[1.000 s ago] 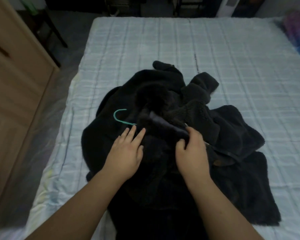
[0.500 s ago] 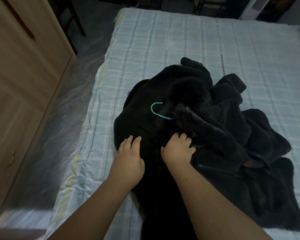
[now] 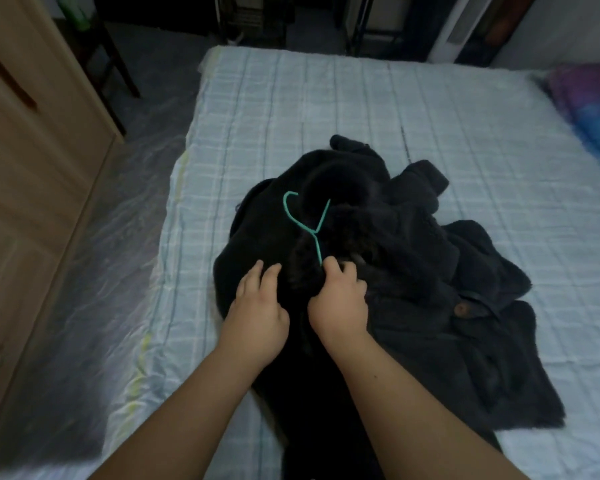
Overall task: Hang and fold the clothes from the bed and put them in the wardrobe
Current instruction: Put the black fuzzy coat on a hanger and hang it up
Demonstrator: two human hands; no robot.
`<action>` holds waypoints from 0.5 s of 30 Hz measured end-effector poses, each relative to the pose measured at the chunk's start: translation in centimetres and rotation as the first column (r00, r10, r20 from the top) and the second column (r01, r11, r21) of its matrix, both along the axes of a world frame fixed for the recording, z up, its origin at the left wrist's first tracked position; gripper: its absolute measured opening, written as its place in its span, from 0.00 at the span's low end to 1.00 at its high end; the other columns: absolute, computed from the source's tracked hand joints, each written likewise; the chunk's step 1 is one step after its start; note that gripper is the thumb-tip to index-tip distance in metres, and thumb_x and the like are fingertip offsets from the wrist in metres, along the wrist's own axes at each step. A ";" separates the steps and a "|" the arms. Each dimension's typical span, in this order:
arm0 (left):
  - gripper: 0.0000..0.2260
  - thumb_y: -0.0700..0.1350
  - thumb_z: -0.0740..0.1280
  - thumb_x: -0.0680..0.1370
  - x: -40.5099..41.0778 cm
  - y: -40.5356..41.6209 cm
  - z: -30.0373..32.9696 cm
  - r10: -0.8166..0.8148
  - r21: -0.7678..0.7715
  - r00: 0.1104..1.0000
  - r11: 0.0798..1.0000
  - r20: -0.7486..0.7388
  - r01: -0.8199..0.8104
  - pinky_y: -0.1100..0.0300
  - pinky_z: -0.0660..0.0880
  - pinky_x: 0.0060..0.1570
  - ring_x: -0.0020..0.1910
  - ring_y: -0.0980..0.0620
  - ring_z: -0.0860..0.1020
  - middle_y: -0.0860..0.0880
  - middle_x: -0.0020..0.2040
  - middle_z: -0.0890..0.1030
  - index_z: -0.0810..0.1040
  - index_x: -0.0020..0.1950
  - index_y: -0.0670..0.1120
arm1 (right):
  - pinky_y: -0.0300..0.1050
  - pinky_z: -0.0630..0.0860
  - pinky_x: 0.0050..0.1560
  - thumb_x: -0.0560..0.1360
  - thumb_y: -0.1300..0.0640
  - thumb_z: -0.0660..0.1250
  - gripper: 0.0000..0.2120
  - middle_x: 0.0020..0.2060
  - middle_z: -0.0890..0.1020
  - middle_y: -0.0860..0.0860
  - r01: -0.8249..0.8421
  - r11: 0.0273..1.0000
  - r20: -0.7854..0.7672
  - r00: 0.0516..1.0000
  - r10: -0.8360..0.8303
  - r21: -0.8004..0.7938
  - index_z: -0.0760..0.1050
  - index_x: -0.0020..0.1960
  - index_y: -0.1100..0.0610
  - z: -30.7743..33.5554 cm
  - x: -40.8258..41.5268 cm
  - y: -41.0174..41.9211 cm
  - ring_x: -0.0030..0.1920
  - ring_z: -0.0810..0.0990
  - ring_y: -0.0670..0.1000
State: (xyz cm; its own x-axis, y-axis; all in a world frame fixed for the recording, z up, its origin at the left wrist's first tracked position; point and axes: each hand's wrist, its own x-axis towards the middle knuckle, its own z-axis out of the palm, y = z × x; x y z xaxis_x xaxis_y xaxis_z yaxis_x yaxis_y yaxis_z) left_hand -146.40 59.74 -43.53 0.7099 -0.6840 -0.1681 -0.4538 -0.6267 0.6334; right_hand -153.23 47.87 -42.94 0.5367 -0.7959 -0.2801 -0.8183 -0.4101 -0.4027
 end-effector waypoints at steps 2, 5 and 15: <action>0.30 0.40 0.60 0.79 0.1 0.0 1.8 -0.008 -0.022 1.000 1.000 0.014 0.008 0.50 0.58 0.76 0.79 0.47 0.53 0.45 0.81 0.53 0.55 0.80 0.49 | 0.57 0.77 0.53 0.73 0.64 0.62 0.23 0.67 0.68 0.52 -0.018 1.000 0.055 0.998 0.020 -0.024 0.65 0.65 0.48 2.0 -0.8 0.5 0.59 0.70 0.60; 0.30 0.40 0.60 0.79 -0.3 0.4 4.6 -0.049 -0.031 0.998 0.998 0.039 0.051 0.47 0.60 0.75 0.79 0.46 0.53 0.45 0.81 0.52 0.55 0.80 0.49 | 0.54 0.76 0.52 0.73 0.67 0.61 0.22 0.69 0.68 0.53 -0.049 0.997 0.166 0.984 0.059 -0.066 0.66 0.64 0.51 5.7 -2.5 1.3 0.57 0.74 0.61; 0.35 0.37 0.61 0.78 -2.2 2.2 18.0 -0.115 -0.155 0.981 0.978 0.159 0.140 0.48 0.59 0.76 0.79 0.44 0.54 0.45 0.81 0.51 0.50 0.81 0.51 | 0.50 0.74 0.50 0.73 0.64 0.61 0.22 0.57 0.77 0.47 0.063 0.975 0.409 0.912 0.031 -0.214 0.71 0.63 0.46 21.6 -11.6 2.0 0.53 0.80 0.61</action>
